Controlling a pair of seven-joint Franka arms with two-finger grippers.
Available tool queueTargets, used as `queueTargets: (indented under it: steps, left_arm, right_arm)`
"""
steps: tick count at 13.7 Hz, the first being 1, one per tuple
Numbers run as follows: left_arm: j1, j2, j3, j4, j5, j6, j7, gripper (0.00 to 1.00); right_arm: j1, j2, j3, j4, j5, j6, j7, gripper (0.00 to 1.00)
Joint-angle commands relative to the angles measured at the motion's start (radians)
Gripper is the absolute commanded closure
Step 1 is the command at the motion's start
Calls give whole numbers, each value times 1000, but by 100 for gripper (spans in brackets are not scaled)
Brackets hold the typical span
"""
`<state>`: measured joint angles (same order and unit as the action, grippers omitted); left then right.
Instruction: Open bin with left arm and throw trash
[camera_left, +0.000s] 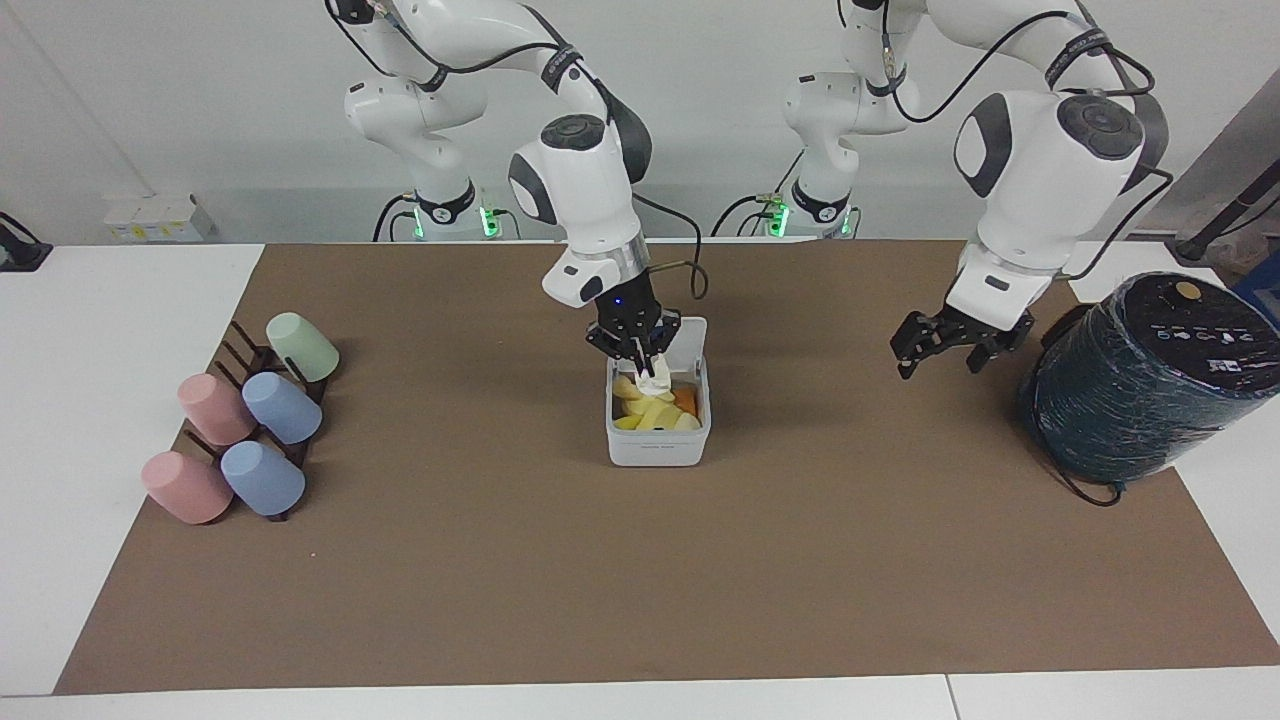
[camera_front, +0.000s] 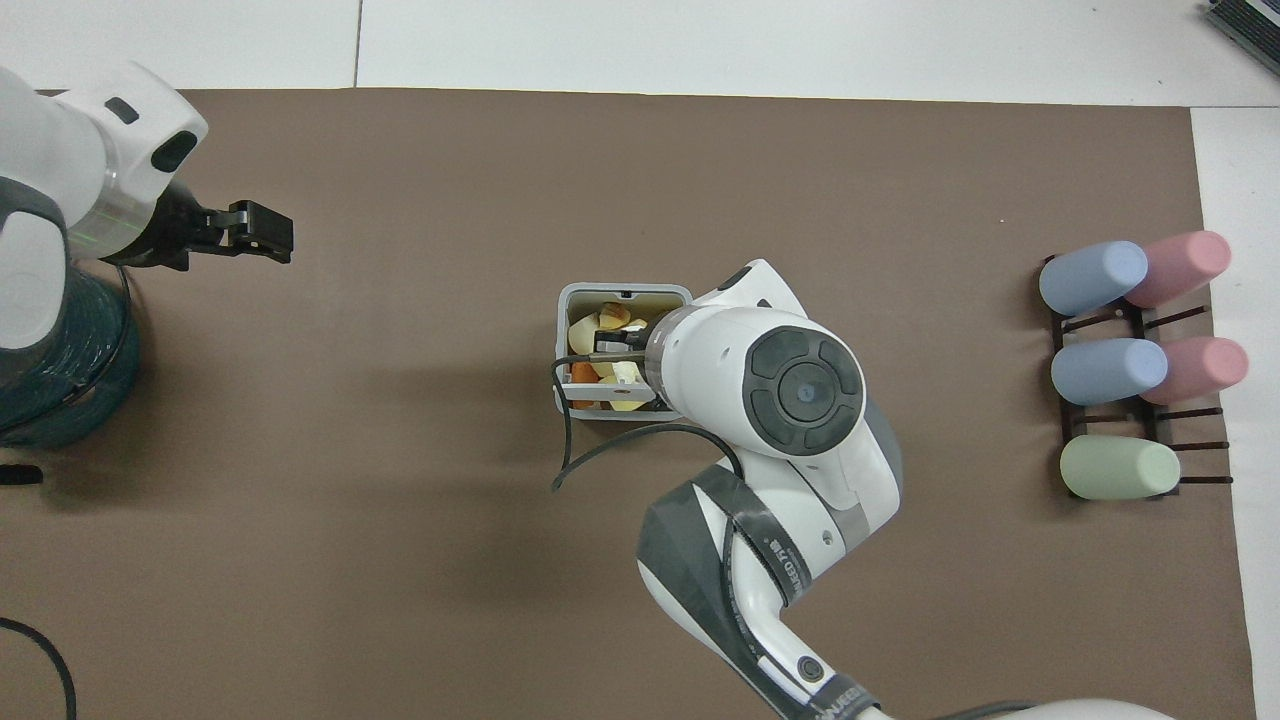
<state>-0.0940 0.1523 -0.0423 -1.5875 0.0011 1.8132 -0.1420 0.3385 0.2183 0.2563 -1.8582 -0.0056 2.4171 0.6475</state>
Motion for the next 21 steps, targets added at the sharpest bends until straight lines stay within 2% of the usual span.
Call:
queueTargets:
  steps: [1,4,6,8,10,13,17,19,21]
  left_arm:
    - [3,-68,-8,-2,-6,-52,15,0]
    - [0,-89,-11,-14,-6,-67,15,0]
    - [-4,-103,-11,-40,-6,-67,15,0]
    - [-4,-114,-11,-55,-6,-67,15,0]
    - [-6,-114,-11,-52,-6,-71,15,0]
    - [2,-114,-11,-37,-4,-89,16,0]
    - [3,-102,-11,38,-1,-170,19,0]
    - [5,-103,-10,47,0,-184,19,0]
    - [3,-105,-10,44,2,-181,19,0]
  right_arm:
    - [-10,3,1,17,-10,7,18,0]
    - [-39,0,-6,39,-50,-1,11,0]
    - [-117,-39,-3,27,-63,-12,-3,0]
    - [-162,-78,-5,19,-66,-80,-11,0]
    - [-208,-138,-6,-13,-66,-144,-58,0]
    - [-260,-253,-6,-110,-68,-168,-95,0]
    - [-326,-257,-6,0,-65,-373,-216,0]
    - [-338,-247,-8,71,-65,-479,-267,0]
    - [-363,-249,-8,102,-63,-533,-327,0]
